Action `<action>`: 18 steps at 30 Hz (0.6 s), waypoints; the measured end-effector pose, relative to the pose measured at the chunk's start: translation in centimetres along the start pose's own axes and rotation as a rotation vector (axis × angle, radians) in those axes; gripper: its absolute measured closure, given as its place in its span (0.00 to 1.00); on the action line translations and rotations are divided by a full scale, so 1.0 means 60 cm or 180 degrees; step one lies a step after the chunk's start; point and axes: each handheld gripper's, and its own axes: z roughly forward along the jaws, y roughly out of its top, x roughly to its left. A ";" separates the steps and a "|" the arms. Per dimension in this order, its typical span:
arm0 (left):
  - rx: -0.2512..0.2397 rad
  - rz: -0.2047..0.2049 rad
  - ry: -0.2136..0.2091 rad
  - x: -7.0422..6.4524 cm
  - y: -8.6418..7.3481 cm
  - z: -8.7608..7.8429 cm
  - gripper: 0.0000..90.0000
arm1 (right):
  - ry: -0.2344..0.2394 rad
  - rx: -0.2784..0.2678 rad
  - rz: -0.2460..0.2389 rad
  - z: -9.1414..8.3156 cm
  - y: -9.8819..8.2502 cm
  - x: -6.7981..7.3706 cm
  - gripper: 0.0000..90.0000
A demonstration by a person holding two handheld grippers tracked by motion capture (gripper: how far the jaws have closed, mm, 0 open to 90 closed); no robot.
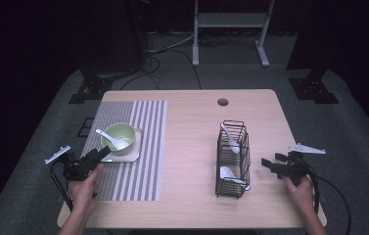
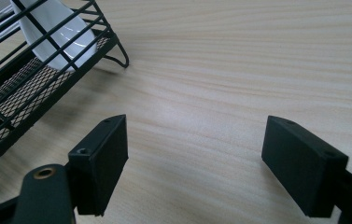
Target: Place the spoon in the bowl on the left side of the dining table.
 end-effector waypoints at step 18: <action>0.0175 0.0328 -0.0364 -0.086 -0.016 0.029 0.16 | 0.0046 -0.0021 0.0007 -0.001 -0.001 -0.001 0.24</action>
